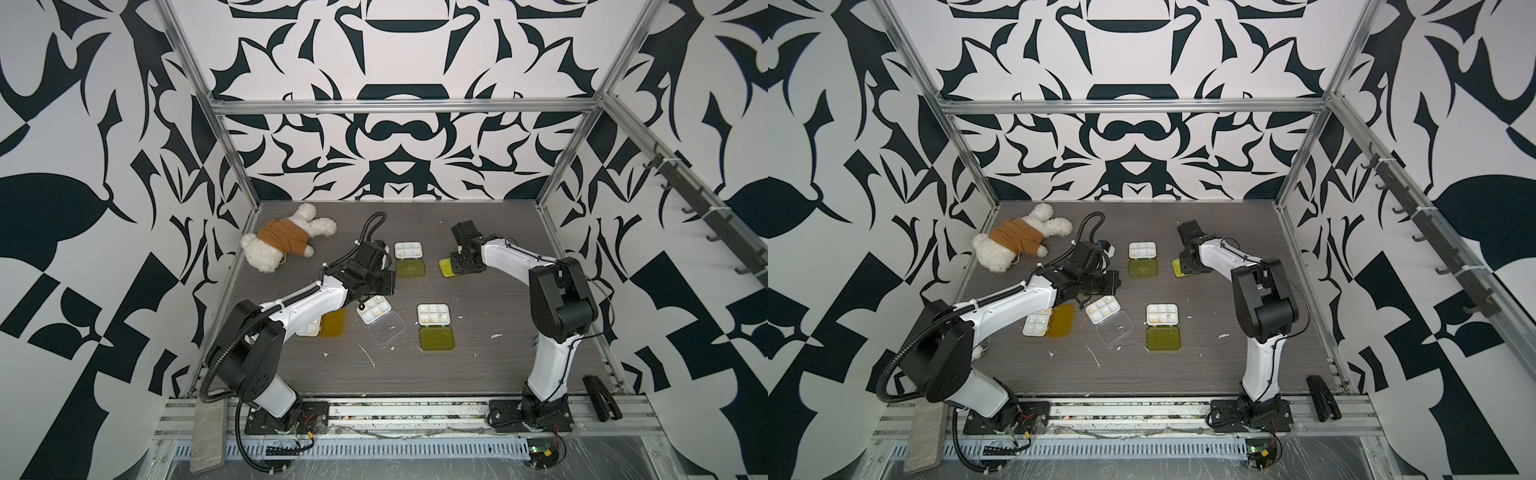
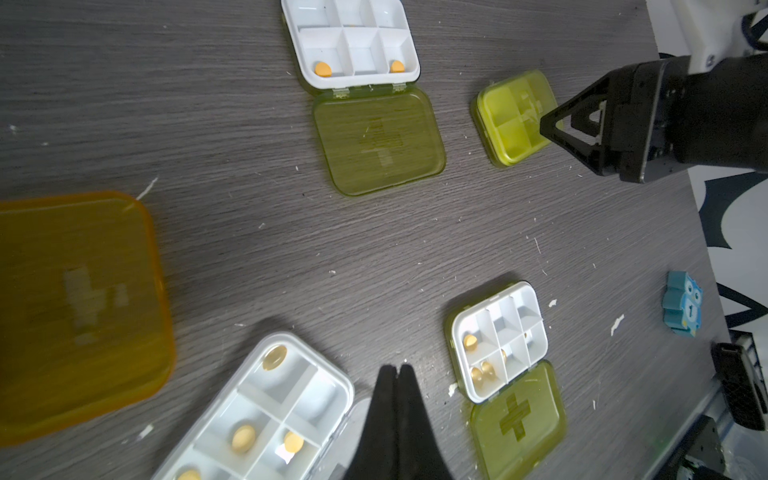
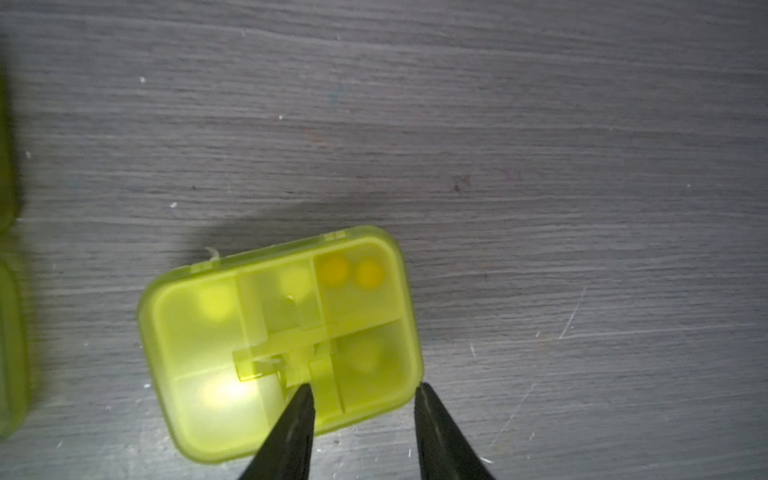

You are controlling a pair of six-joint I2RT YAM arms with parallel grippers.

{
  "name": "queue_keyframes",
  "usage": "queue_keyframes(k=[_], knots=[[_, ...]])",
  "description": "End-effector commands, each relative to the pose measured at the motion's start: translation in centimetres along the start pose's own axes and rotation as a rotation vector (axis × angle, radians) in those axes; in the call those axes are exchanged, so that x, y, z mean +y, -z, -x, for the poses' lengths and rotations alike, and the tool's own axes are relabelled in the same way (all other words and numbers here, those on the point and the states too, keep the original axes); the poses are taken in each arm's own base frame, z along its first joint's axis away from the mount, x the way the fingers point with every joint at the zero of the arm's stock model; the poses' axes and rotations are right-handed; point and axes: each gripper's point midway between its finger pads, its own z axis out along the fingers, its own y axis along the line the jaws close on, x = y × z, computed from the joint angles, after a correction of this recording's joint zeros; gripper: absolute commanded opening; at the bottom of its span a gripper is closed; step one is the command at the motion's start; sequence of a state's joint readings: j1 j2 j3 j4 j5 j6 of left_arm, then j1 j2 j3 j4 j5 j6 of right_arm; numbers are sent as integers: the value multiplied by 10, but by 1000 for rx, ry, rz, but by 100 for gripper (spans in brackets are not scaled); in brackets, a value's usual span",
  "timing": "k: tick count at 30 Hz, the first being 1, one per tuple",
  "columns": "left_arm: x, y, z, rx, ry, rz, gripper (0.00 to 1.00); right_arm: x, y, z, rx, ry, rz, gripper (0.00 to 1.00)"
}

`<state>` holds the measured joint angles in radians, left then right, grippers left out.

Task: Close pillboxes
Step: Adjust the pillbox at the center of the board.

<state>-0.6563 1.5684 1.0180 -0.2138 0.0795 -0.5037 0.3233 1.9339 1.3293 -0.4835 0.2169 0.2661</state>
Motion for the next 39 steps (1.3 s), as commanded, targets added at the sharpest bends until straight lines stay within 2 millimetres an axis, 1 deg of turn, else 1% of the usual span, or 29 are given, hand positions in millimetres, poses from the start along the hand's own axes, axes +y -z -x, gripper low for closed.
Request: queue_keyframes(k=[1, 3, 5, 7, 10, 12, 14, 15, 16, 17, 21, 23, 25, 26, 27, 28, 29, 31, 35, 39], knots=[[-2, -1, 0, 14, 3, -13, 4, -3, -16, -35, 102, 6, -14, 42], [-4, -3, -1, 21, 5, -27, 4, -3, -8, -28, 79, -4, -8, 42], [-7, -5, -1, 32, 8, -43, 5, 4, 7, -15, 49, -16, 42, 42], [-11, -8, -1, 45, 6, -62, 7, 4, 28, 4, -2, -26, 55, 43], [-19, -11, -2, 65, 9, -101, 11, 2, 58, 23, -63, -27, 62, 45], [-24, -13, -2, 78, 9, -123, 14, 1, 75, 27, -89, -25, 66, 46], [-29, -15, -5, 94, 5, -145, 16, 2, 90, 21, -104, -17, 75, 47], [-33, -17, -6, 102, -1, -157, 17, 4, 96, 13, -104, -8, 80, 47], [-38, -19, -8, 113, -8, -168, 17, 1, 101, 4, -112, -4, 51, 47], [-42, -20, -10, 120, -14, -174, 18, 2, 105, -7, -106, 4, 55, 47], [-52, -29, -18, 156, -25, -195, 19, 16, 119, -68, -59, 49, 81, 46], [-57, -34, -20, 170, -25, -205, 19, 23, 126, -101, -21, 82, 96, 42], [-60, -38, -22, 184, -26, -214, 19, 25, 130, -129, 12, 94, 100, 38], [-61, -40, -22, 186, -28, -214, 19, 27, 132, -143, 30, 91, 119, 33], [-63, -42, -22, 189, -30, -215, 20, 30, 134, -154, 48, 81, 142, 30], [-64, -44, -22, 194, -31, -216, 20, 38, 136, -168, 71, 84, 189, 28], [-64, -48, -23, 201, -31, -217, 20, 40, 138, -180, 84, 90, 200, 27], [-66, -55, -26, 221, -32, -214, 20, 39, 138, -198, 107, 86, 196, 27], [-67, -70, -35, 258, -37, -201, 20, 46, 136, -232, 165, 113, 223, 24], [-64, -84, -41, 283, -33, -186, 20, 52, 133, -250, 192, 151, 222, 27]])
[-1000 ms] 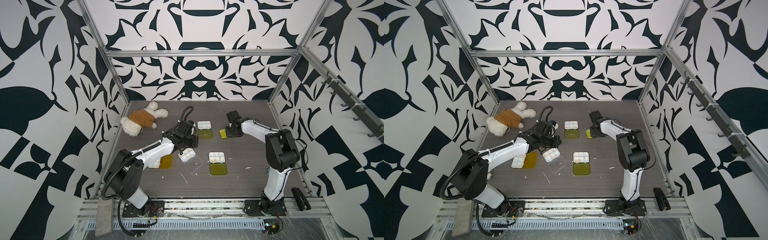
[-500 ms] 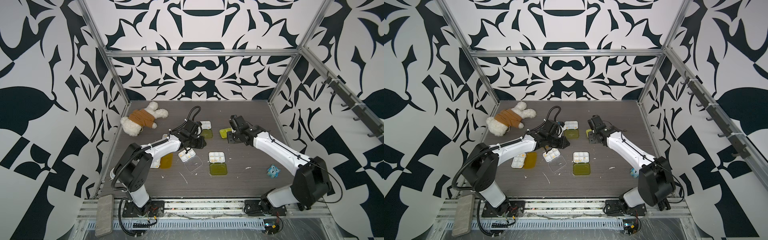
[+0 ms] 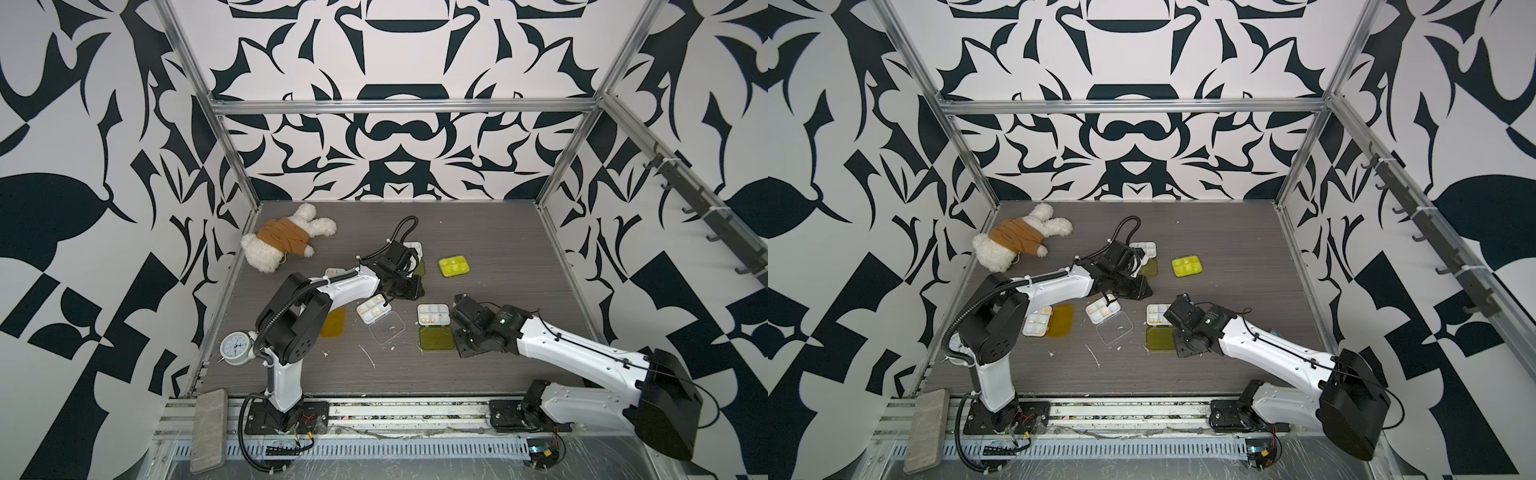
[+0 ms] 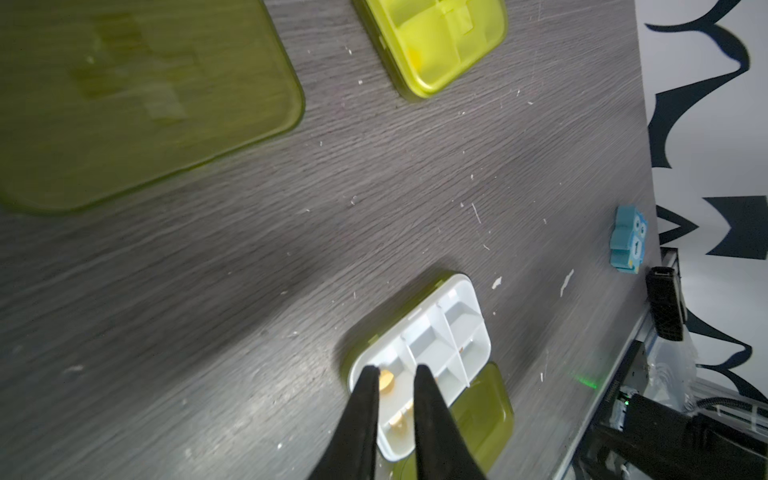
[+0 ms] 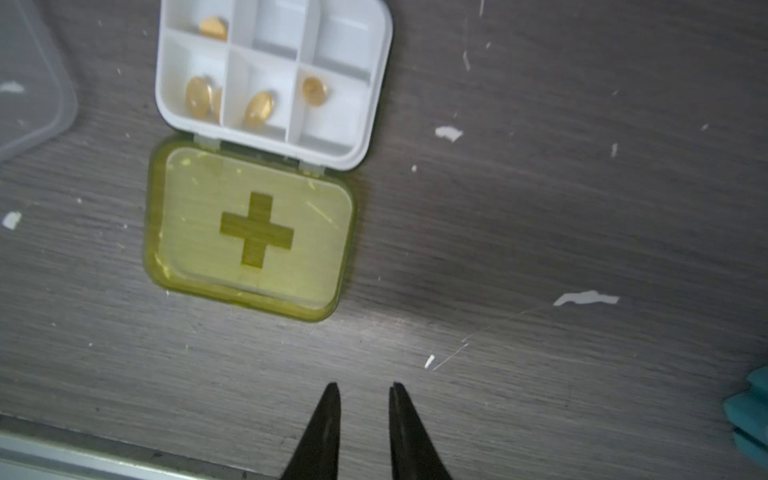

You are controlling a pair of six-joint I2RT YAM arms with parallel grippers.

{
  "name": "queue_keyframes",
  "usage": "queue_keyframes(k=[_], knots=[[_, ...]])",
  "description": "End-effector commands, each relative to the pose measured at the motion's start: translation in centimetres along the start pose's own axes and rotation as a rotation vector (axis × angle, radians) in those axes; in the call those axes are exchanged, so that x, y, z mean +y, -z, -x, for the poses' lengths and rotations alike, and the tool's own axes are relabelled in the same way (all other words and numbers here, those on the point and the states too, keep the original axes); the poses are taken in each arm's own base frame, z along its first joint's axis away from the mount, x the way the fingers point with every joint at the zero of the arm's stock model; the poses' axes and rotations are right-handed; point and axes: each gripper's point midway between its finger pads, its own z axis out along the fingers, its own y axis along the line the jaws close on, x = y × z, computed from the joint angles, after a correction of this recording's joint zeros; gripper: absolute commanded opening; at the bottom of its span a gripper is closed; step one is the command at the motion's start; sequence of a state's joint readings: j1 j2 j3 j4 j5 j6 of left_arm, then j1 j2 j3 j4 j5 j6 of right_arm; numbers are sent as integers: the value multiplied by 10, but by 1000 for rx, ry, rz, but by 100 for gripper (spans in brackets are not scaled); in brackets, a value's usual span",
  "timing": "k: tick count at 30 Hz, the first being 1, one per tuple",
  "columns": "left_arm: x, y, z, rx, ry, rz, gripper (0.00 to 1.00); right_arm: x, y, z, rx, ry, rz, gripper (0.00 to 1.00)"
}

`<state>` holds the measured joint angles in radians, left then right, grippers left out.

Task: Close pillboxes
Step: Adjust the pillbox at the center of the board.

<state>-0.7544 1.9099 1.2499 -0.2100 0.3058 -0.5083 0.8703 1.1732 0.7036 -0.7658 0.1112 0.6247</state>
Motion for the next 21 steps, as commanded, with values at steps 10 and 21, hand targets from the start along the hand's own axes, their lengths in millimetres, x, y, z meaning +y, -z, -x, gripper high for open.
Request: queue_keyframes(k=[10, 21], knots=[[6, -16, 4, 24, 7, 45, 20, 22, -21, -12, 31, 11, 13, 38], [12, -29, -1, 56, 8, 64, 20, 20, -26, 5, -21, 32, -49, 40]])
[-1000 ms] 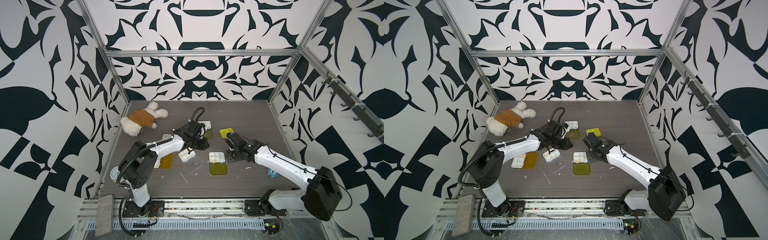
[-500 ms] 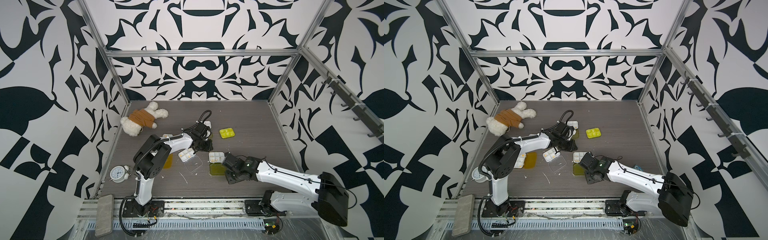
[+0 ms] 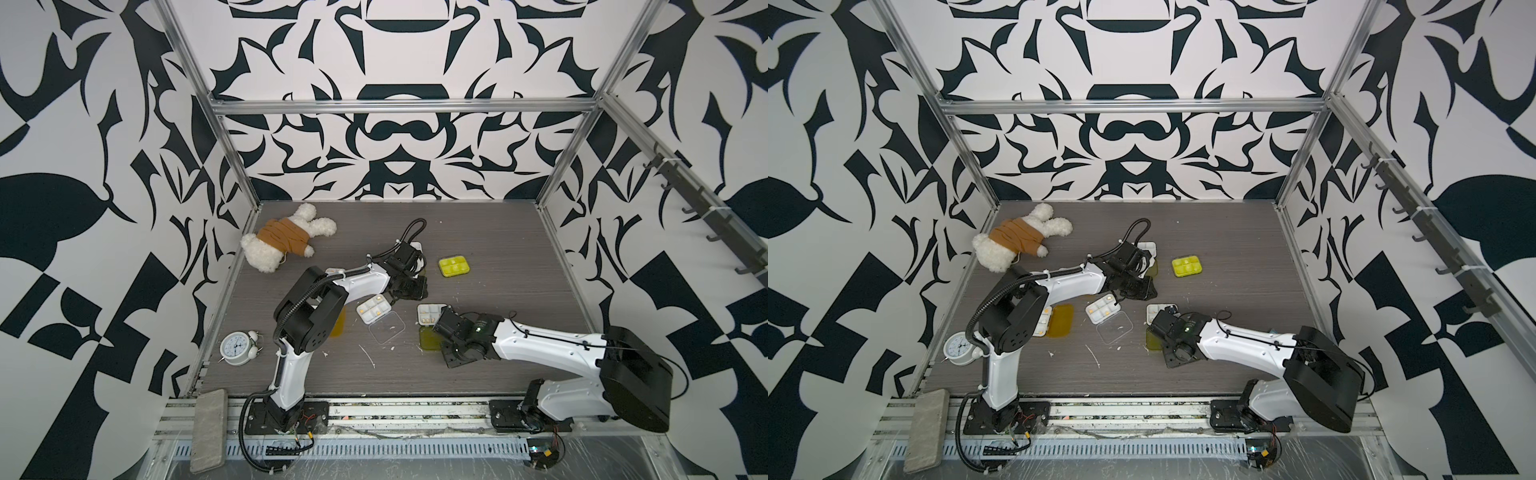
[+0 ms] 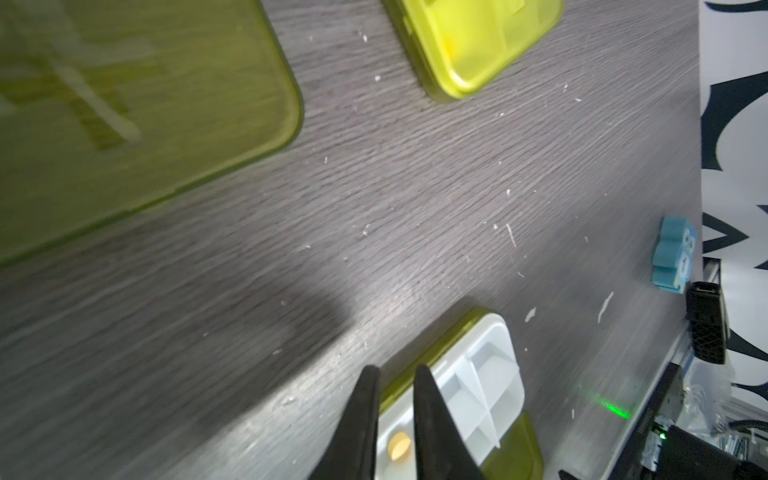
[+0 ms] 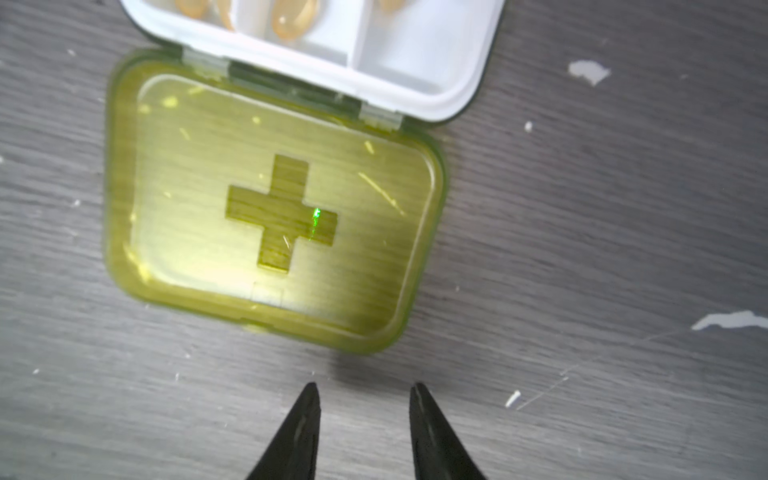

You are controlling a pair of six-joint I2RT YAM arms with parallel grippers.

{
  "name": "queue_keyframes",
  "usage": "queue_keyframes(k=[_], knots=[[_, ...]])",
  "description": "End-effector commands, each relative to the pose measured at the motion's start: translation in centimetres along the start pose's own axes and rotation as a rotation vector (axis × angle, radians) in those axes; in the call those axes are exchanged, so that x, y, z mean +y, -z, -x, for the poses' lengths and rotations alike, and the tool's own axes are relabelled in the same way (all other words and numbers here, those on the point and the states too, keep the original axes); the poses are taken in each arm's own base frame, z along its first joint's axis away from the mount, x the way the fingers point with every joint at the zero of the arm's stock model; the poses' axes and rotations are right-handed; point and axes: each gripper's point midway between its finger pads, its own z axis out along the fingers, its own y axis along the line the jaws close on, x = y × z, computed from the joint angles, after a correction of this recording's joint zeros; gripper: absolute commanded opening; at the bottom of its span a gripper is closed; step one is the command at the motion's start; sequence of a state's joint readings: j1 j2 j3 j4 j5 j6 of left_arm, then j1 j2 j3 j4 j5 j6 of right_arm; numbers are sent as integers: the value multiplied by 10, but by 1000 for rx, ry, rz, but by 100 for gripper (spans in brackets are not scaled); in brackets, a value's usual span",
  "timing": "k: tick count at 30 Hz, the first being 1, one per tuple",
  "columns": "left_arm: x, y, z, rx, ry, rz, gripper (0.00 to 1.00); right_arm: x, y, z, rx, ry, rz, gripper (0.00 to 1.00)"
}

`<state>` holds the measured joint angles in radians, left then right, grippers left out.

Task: Close pillboxes
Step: Adjust the pillbox at the center of the board.

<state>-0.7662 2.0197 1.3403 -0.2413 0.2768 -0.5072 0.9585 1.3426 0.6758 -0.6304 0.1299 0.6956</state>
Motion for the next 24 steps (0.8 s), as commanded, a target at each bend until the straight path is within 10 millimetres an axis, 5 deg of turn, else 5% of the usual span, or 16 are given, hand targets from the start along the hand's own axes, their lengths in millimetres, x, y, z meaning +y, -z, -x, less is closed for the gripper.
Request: queue_keyframes(k=[1, 14, 24], knots=[[4, -2, -5, 22, -6, 26, 20, 1, 14, 17, -68, 10, -12, 40], [6, -8, -8, 40, -5, 19, 19, -17, 9, 47, -98, -30, -66, 38], [9, -8, -19, 57, 2, 21, 19, -25, -10, 51, -59, -21, -86, 36]])
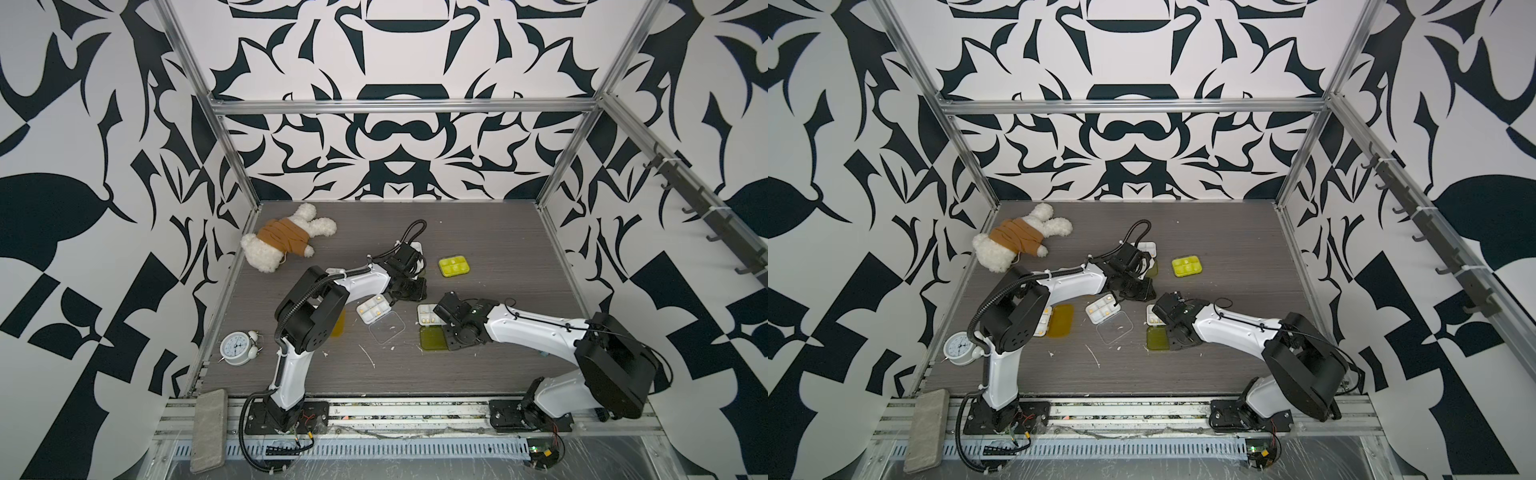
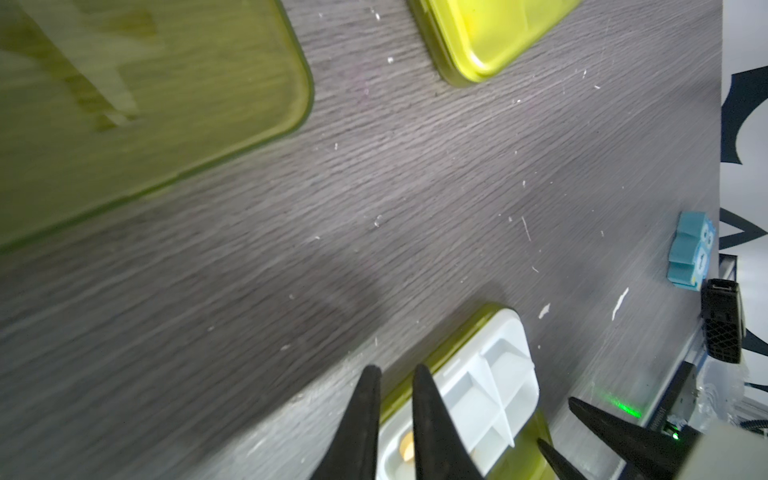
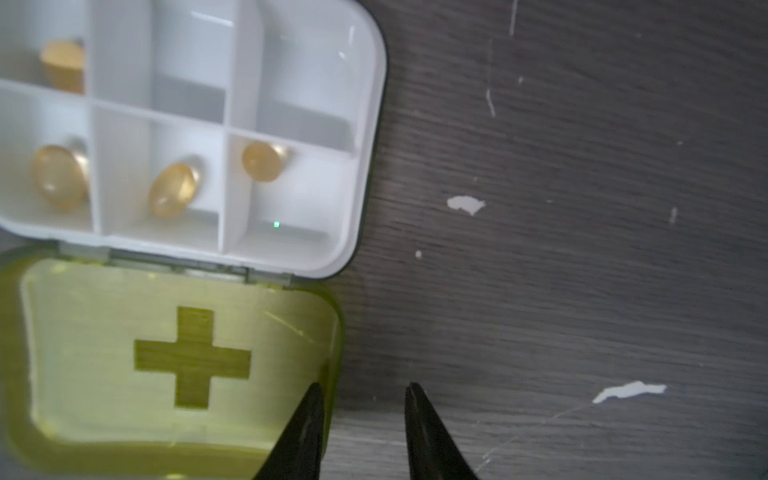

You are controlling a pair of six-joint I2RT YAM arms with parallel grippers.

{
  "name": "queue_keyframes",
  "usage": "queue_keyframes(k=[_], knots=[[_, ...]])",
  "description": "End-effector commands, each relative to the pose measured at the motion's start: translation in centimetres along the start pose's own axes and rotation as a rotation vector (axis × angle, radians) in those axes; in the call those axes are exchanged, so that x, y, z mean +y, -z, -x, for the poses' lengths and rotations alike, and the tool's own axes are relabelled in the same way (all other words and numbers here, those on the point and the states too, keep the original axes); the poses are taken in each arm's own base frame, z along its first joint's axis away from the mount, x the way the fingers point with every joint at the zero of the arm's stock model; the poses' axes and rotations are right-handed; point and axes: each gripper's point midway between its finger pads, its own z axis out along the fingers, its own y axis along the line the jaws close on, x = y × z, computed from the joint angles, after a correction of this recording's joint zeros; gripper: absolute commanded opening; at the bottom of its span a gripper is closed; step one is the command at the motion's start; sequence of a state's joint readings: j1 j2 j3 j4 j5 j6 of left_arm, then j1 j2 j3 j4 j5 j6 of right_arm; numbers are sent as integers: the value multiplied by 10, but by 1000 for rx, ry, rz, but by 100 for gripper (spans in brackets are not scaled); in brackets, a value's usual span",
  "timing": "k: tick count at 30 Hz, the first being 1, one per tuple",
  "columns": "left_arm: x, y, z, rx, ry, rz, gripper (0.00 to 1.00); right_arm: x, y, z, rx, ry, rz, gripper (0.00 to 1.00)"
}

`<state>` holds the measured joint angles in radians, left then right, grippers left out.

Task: Close pillboxes
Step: Adjust the pillbox at the center of the board.

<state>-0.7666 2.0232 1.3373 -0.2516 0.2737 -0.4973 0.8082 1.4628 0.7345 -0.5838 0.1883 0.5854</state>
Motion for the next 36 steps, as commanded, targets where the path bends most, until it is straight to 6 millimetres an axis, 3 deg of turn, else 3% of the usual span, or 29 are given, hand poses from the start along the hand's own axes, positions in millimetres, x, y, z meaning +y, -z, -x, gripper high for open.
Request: queue_keyframes(k=[1, 9, 22, 36], knots=[[7, -7, -16, 46, 8, 12, 19, 3, 6, 14, -44, 10, 8, 36], [8, -8, -26, 62, 17, 9, 18, -6, 11, 23, -55, 20, -14, 36], [3, -11, -46, 89, 11, 11, 18, -19, 3, 44, -24, 55, -61, 36], [2, -7, -59, 93, 19, 13, 17, -15, -1, 72, -33, 99, -90, 35]])
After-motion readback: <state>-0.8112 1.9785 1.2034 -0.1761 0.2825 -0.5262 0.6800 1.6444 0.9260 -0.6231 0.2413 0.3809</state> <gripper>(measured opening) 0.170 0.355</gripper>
